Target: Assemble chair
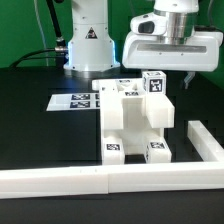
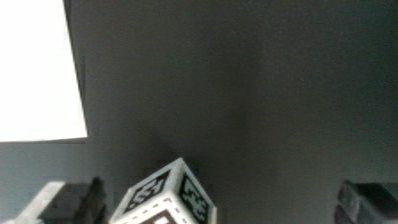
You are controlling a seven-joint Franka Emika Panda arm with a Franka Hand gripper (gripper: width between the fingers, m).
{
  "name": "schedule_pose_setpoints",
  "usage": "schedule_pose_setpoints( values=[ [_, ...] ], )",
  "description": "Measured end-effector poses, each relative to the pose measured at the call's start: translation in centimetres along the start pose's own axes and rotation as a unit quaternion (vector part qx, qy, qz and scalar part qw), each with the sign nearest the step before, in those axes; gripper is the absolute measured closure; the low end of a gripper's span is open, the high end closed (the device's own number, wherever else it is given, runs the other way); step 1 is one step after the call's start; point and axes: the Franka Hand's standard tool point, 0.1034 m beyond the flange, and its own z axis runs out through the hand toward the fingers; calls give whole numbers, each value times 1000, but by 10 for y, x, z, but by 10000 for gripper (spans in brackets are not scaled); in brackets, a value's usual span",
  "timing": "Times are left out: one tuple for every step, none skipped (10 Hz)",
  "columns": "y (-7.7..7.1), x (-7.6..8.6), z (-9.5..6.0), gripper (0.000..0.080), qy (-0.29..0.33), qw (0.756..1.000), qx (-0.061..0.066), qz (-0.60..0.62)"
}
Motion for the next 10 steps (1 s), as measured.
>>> schedule_pose_setpoints(
  values=[
    [0,0,0,151,0,1000,0,0],
    [1,1,0,151,0,1000,0,-7],
    [5,5,-2,151,3,999,0,-41],
    [6,10,-4,151,7,998,2,-57],
    [7,15,-6,151,16,997,4,-80],
    [10,17,-6,151,17,996,4,-89],
    [9,16,-6,151,16,996,4,-87],
    [9,16,-6,151,16,996,4,-87],
    [9,16,-6,151,16,996,4,-87],
    [9,16,-6,151,16,996,3,-87]
  ],
)
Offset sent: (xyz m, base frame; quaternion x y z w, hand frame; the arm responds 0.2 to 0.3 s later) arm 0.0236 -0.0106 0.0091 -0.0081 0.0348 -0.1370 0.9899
